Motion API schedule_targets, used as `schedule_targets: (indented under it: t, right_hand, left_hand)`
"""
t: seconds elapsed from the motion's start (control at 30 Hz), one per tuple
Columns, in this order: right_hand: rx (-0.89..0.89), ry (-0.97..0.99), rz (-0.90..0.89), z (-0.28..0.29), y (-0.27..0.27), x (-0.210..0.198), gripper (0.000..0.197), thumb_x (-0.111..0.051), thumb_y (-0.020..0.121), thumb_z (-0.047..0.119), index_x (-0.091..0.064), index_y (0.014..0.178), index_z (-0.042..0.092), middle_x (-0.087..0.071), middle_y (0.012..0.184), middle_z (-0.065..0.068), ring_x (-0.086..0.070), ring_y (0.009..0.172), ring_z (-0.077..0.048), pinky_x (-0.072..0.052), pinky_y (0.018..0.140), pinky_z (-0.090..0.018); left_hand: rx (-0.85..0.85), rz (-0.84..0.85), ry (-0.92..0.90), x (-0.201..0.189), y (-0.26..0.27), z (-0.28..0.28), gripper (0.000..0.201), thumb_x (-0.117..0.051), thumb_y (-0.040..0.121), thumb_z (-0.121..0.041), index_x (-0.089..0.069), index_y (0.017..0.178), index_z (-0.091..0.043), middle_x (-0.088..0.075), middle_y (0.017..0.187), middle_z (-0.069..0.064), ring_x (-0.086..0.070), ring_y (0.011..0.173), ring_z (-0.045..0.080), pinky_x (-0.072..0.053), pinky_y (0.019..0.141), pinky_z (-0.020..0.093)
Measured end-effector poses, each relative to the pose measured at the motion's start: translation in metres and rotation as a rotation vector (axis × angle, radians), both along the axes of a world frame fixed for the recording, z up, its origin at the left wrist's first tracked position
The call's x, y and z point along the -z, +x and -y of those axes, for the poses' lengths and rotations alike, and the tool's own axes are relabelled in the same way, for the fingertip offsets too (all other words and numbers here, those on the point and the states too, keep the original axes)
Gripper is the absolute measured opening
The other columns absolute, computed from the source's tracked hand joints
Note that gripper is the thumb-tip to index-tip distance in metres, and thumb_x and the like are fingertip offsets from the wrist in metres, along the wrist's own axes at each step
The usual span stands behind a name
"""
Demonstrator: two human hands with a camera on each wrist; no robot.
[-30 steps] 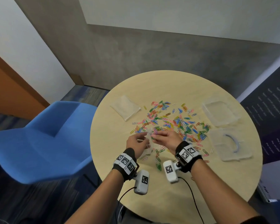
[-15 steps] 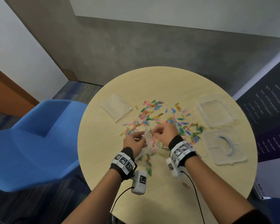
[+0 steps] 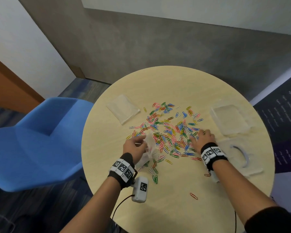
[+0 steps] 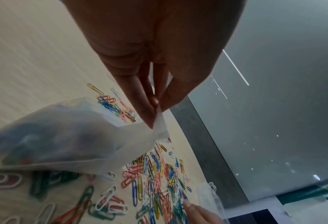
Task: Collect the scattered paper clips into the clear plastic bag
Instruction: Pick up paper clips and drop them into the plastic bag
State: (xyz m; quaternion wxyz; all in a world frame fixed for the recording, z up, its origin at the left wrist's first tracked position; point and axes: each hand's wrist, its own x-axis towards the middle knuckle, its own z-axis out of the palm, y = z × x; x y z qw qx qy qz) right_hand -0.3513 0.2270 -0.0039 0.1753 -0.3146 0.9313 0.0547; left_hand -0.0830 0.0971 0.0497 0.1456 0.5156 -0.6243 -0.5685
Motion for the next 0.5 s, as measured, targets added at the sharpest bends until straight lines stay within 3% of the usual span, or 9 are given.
schedule_targets:
  t: [0.1, 0.23, 0.33, 0.4, 0.5]
  right_hand:
    - [-0.087, 0.090, 0.007, 0.000, 0.027, -0.004, 0.083, -0.049, 0.086, 0.062, -0.028, 0.145, 0.006, -0.037, 0.141, -0.019, -0.041, 0.126, -0.032, -0.037, 0.104, -0.038]
    - [-0.164, 0.044, -0.026, 0.001, 0.049, -0.007, 0.039, -0.053, 0.094, 0.021, -0.051, 0.131, 0.010, -0.049, 0.127, -0.011, -0.050, 0.115, -0.027, -0.045, 0.095, -0.032]
    - [-0.189, -0.009, 0.007, 0.003, 0.053, -0.011, 0.030, -0.051, 0.091, 0.005, -0.064, 0.118, 0.010, -0.061, 0.112, -0.011, -0.060, 0.101, -0.027, -0.051, 0.086, -0.032]
    - [-0.090, -0.106, 0.068, 0.004, 0.053, -0.016, 0.022, -0.059, 0.091, 0.011, -0.072, 0.109, 0.011, -0.069, 0.101, -0.011, -0.066, 0.091, -0.026, -0.054, 0.080, -0.029]
    - [0.213, -0.410, 0.264, 0.000, 0.055, -0.025, 0.020, -0.074, 0.082, 0.017, -0.076, 0.099, 0.009, -0.074, 0.096, -0.008, -0.069, 0.086, -0.023, -0.055, 0.085, -0.028]
  left_hand:
    - [0.012, 0.001, 0.000, -0.001, -0.002, -0.002, 0.029, -0.062, 0.086, -0.014, -0.072, 0.113, -0.017, -0.071, 0.089, 0.005, -0.072, 0.081, 0.025, -0.060, 0.081, 0.045]
    - [0.023, 0.010, 0.014, -0.005, -0.003, -0.005, 0.029, -0.061, 0.087, -0.010, -0.072, 0.113, -0.018, -0.070, 0.086, 0.000, -0.072, 0.082, 0.024, -0.059, 0.082, 0.044]
    - [0.024, 0.012, 0.026, -0.008, -0.002, -0.007, 0.030, -0.060, 0.088, -0.008, -0.071, 0.114, -0.017, -0.069, 0.082, -0.003, -0.071, 0.082, 0.023, -0.059, 0.083, 0.043]
    - [0.031, 0.000, 0.023, -0.010, 0.001, -0.008, 0.031, -0.060, 0.087, -0.007, -0.071, 0.115, -0.016, -0.069, 0.082, -0.002, -0.072, 0.082, 0.023, -0.059, 0.083, 0.043]
    - [0.029, -0.014, 0.034, -0.012, 0.004, -0.008, 0.032, -0.059, 0.087, -0.004, -0.070, 0.116, -0.014, -0.068, 0.079, -0.002, -0.071, 0.074, 0.018, -0.060, 0.082, 0.040]
